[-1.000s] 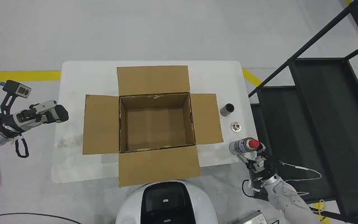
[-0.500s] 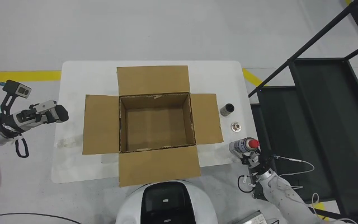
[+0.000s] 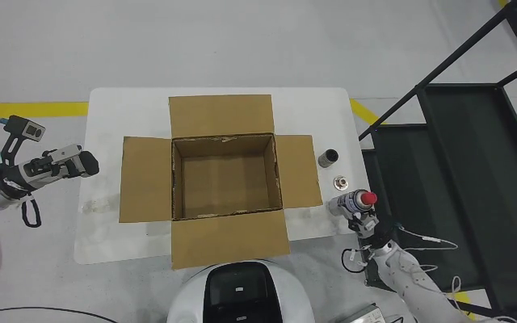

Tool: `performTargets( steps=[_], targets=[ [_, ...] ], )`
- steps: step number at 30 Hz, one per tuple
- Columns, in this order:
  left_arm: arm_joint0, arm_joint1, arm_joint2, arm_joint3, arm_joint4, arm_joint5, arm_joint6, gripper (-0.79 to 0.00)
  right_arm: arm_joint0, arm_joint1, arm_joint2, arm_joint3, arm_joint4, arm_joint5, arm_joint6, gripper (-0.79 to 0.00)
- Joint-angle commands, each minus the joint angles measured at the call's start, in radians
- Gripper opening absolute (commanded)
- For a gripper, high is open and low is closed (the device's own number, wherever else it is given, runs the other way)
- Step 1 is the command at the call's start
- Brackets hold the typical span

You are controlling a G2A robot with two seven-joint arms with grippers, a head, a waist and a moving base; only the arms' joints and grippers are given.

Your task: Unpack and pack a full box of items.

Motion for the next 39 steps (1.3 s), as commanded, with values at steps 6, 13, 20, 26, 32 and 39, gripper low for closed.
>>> performTargets(
  steps=[6, 13, 20, 26, 32, 39],
  targets=[
    [0.0, 0.0, 0.0, 0.0, 0.0, 0.0, 0.0, 0.0, -0.121, 0.076, 0.166, -0.313, -0.08, 0.007, 0.006, -0.785],
    [0.0, 0.0, 0.0, 0.0, 0.0, 0.0, 0.0, 0.0, -0.211, 0.113, 0.312, -0.663, -0.12, -0.033, 0.239, -0.785],
    [0.0, 0.0, 0.0, 0.0, 0.0, 0.0, 0.0, 0.0, -0.208, 0.111, 0.297, -0.925, -0.081, -0.089, 0.568, -0.785],
    [0.0, 0.0, 0.0, 0.0, 0.0, 0.0, 0.0, 0.0, -0.169, 0.101, 0.246, -0.956, -0.005, -0.112, 0.646, -0.785],
    [0.0, 0.0, 0.0, 0.0, 0.0, 0.0, 0.0, 0.0, -0.169, 0.101, 0.246, -0.956, -0.005, -0.112, 0.646, -0.785],
    [0.0, 0.0, 0.0, 0.0, 0.0, 0.0, 0.0, 0.0, -0.169, 0.101, 0.246, -0.956, -0.005, -0.112, 0.646, -0.785]
  ],
)
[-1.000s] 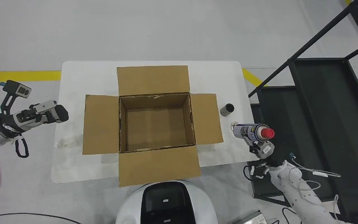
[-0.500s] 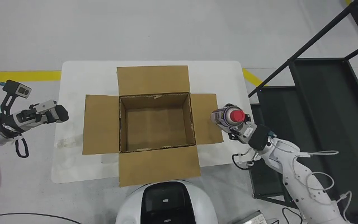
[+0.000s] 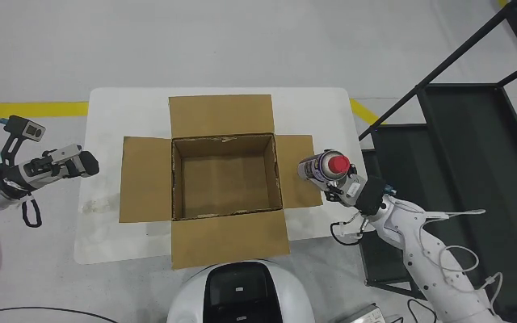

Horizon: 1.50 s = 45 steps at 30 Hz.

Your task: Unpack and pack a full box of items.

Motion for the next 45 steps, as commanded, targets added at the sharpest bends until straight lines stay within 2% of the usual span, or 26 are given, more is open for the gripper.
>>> performTargets(
  steps=[1, 8, 11, 15, 18, 24, 30, 35, 40, 45],
  targets=[
    [0.0, 0.0, 0.0, 0.0, 0.0, 0.0, 0.0, 0.0, 0.0, 0.0, 0.0, 0.0, 0.0, 0.0, 0.0, -0.785],
    [0.0, 0.0, 0.0, 0.0, 0.0, 0.0, 0.0, 0.0, 0.002, 0.0, -0.002, -0.009, 0.001, -0.002, 0.01, -0.785],
    [0.0, 0.0, 0.0, 0.0, 0.0, 0.0, 0.0, 0.0, 0.037, 0.003, 0.002, -0.075, -0.016, -0.051, 0.109, -0.785],
    [0.0, 0.0, 0.0, 0.0, 0.0, 0.0, 0.0, 0.0, 0.093, 0.009, -0.014, -0.171, 0.003, -0.188, 0.289, -0.785],
    [0.0, 0.0, 0.0, 0.0, 0.0, 0.0, 0.0, 0.0, 0.16, 0.011, -0.056, -0.223, 0.042, -0.297, 0.497, -0.785],
    [0.0, 0.0, 0.0, 0.0, 0.0, 0.0, 0.0, 0.0, 0.36, -0.002, -0.213, -0.232, 0.138, -0.392, 0.873, -0.785],
    [0.0, 0.0, 0.0, 0.0, 0.0, 0.0, 0.0, 0.0, 0.589, -0.04, -0.439, -0.118, 0.305, -0.377, 1.182, -0.785],
    [0.0, 0.0, 0.0, 0.0, 0.0, 0.0, 0.0, 0.0, 0.749, -0.08, -0.586, -0.02, 0.425, -0.302, 1.361, -0.785],
    [0.0, 0.0, 0.0, 0.0, 0.0, 0.0, 0.0, 0.0, 0.86, -0.118, -0.697, 0.065, 0.495, -0.266, 1.456, -0.785],
    [0.0, 0.0, 0.0, 0.0, 0.0, 0.0, 0.0, 0.0, 0.921, -0.15, -0.785, 0.13, 0.519, -0.249, 1.514, -0.785]
  ],
)
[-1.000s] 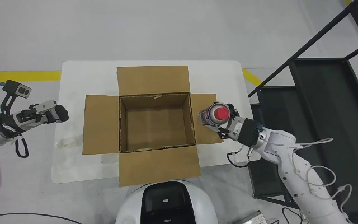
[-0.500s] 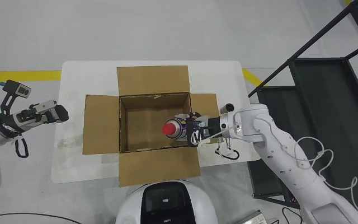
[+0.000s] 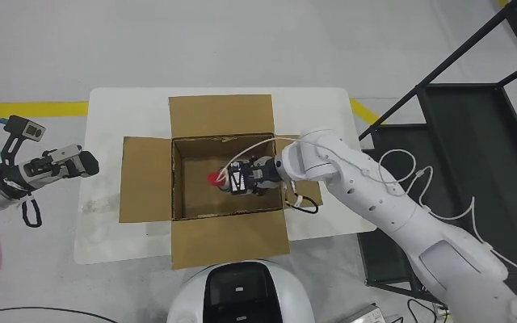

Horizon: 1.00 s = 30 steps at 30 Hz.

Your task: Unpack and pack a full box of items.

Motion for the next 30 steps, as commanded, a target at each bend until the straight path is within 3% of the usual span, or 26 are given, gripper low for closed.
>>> performTargets(
  steps=[1, 5, 11, 14, 15, 16, 17, 18, 19, 30],
  targets=[
    [0.0, 0.0, 0.0, 0.0, 0.0, 0.0, 0.0, 0.0, 0.013, -0.009, -0.025, 0.024, 0.009, 0.007, 0.007, -0.785],
    [0.0, 0.0, 0.0, 0.0, 0.0, 0.0, 0.0, 0.0, 0.032, -0.031, -0.077, 0.084, 0.012, 0.024, 0.01, -0.785],
    [0.0, 0.0, 0.0, 0.0, 0.0, 0.0, 0.0, 0.0, 0.058, -0.068, -0.15, 0.169, 0.0, 0.036, -0.006, -0.69],
    [0.0, 0.0, 0.0, 0.0, 0.0, 0.0, 0.0, 0.0, 0.073, -0.088, -0.178, 0.202, 0.002, 0.038, -0.018, -0.693],
    [0.0, 0.0, 0.0, 0.0, 0.0, 0.0, 0.0, 0.0, 0.078, -0.094, -0.187, 0.213, -0.002, 0.042, -0.02, -0.653],
    [0.0, 0.0, 0.0, 0.0, 0.0, 0.0, 0.0, 0.0, 0.082, -0.1, -0.194, 0.223, -0.001, 0.044, -0.024, -0.576],
    [0.0, 0.0, 0.0, 0.0, 0.0, 0.0, 0.0, 0.0, 0.087, -0.105, -0.2, 0.233, -0.001, 0.047, -0.028, -0.449],
    [0.0, 0.0, 0.0, 0.0, 0.0, 0.0, 0.0, 0.0, 0.093, -0.111, -0.206, 0.242, -0.007, 0.05, -0.028, -0.102],
    [0.0, 0.0, 0.0, 0.0, 0.0, 0.0, 0.0, 0.0, 0.097, -0.116, -0.212, 0.252, -0.009, 0.052, -0.032, 0.0],
    [0.0, 0.0, 0.0, 0.0, 0.0, 0.0, 0.0, 0.0, 0.109, -0.139, -0.223, 0.284, 0.01, 0.033, -0.057, 0.0]
  ],
)
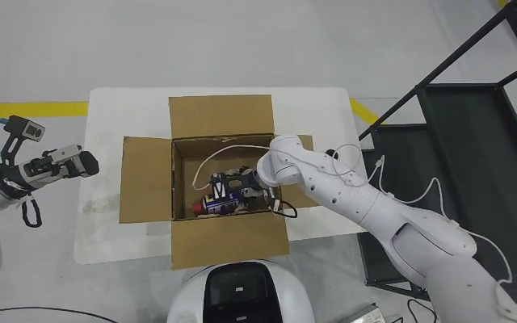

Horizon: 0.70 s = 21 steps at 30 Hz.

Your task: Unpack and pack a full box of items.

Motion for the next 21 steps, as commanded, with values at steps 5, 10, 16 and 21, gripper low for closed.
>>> performTargets(
  steps=[5, 10, 16, 21],
  targets=[
    [0.0, 0.0, 0.0, 0.0, 0.0, 0.0, 0.0, 0.0, -0.023, 0.022, 0.065, -0.058, 0.006, -0.007, -0.075, 0.0],
    [0.0, 0.0, 0.0, 0.0, 0.0, 0.0, 0.0, 0.0, -0.094, 0.071, 0.181, -0.152, 0.023, -0.047, -0.171, 0.0],
    [0.0, 0.0, 0.0, 0.0, 0.0, 0.0, 0.0, 0.0, -0.256, 0.155, 0.428, -0.301, 0.021, -0.044, -0.278, 0.0],
    [0.0, 0.0, 0.0, 0.0, 0.0, 0.0, 0.0, 0.0, -0.467, 0.22, 0.675, -0.391, 0.001, -0.025, -0.347, 0.0]
  ],
)
